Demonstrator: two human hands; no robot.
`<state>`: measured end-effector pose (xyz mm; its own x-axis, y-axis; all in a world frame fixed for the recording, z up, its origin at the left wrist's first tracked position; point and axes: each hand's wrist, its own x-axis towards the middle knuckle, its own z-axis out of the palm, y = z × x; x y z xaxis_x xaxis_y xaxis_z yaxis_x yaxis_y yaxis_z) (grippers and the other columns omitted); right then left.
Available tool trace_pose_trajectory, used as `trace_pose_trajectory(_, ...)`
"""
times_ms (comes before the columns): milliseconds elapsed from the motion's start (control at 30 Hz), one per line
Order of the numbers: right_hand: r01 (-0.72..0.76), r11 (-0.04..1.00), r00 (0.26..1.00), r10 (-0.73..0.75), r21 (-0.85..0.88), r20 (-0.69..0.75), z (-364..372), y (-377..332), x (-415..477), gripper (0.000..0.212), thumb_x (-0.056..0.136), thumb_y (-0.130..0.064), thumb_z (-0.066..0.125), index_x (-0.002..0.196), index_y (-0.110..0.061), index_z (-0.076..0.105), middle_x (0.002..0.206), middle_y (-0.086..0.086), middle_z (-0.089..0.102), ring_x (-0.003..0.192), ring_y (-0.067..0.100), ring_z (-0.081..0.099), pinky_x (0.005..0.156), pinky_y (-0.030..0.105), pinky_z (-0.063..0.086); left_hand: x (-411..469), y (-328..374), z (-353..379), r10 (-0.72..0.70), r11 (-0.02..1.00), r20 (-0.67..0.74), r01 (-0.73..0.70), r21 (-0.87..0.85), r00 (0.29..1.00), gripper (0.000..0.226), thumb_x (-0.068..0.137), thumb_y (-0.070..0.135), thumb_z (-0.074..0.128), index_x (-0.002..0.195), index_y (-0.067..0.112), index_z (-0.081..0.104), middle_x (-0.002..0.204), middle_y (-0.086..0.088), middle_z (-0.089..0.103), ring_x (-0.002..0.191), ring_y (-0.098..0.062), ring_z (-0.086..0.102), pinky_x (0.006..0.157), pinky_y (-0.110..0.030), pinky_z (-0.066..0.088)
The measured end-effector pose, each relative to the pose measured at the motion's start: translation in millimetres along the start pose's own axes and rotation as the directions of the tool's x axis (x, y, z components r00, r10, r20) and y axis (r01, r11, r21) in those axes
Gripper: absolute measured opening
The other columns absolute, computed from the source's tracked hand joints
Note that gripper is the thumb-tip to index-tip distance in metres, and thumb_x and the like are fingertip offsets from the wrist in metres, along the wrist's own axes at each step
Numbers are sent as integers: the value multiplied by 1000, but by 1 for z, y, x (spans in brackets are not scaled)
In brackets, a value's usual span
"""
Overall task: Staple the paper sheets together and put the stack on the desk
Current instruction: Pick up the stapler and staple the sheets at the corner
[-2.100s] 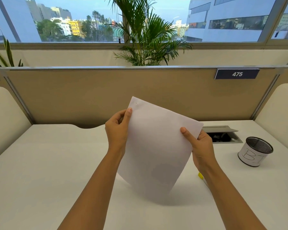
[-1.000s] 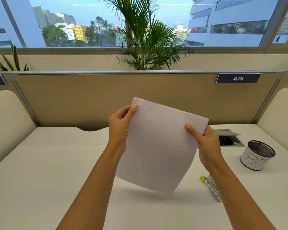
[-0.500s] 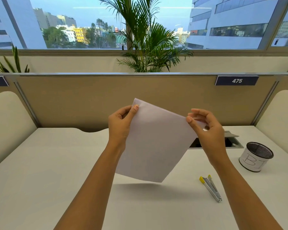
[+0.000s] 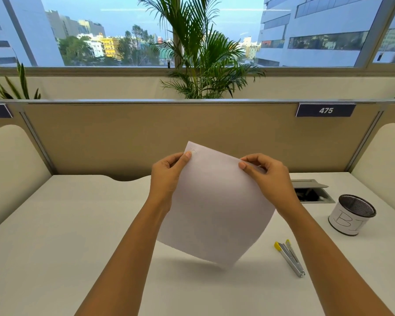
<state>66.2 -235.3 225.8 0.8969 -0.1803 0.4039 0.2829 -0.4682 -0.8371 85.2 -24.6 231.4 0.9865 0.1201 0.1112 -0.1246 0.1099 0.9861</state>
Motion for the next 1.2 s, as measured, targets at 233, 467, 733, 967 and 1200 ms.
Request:
trace_pose_trajectory(233,-130,990,991,129,52,35,-1,19,1,24,88,-39,58,100,-23,70,99,-9,70,94,6,62,80,22,46,3,-9,0,-7,999,-5,8,54,1000,16,81,32,70,90,19,75,91,5,74,87,-13,66,83,-31,52)
trace_pose_trajectory(467,-379,917,902,335,-123,-273,-12,95,-14,25,95,-21,47,112,-9,62,108,9,66,95,22,57,79,28,40,9,-18,1,-7,997,-28,9,72,1000,4,83,28,69,81,26,72,87,10,72,83,-10,65,75,-25,52)
trace_pose_trajectory(733,-594,405,678,717,-696,-161,-10,186,-75,63,82,-38,65,131,-7,39,127,16,44,120,33,44,94,38,42,14,-25,2,-27,996,-44,31,79,999,11,82,30,69,88,21,73,90,7,72,85,-14,66,78,-31,54)
trace_pose_trajectory(967,-510,395,782,582,-764,-222,-4,209,-97,34,93,-25,48,123,-8,46,111,15,54,101,33,54,74,36,42,14,-25,1,-33,995,-53,38,96,998,6,82,30,69,81,25,72,87,9,71,83,-12,65,76,-28,53)
trace_pose_trajectory(1200,-775,567,630,732,-280,-259,-7,212,-83,60,88,-20,60,137,3,33,123,32,52,114,44,51,95,46,41,13,-21,-7,-7,983,-13,9,185,1000,8,83,29,68,82,23,73,86,8,72,83,-13,64,77,-30,50)
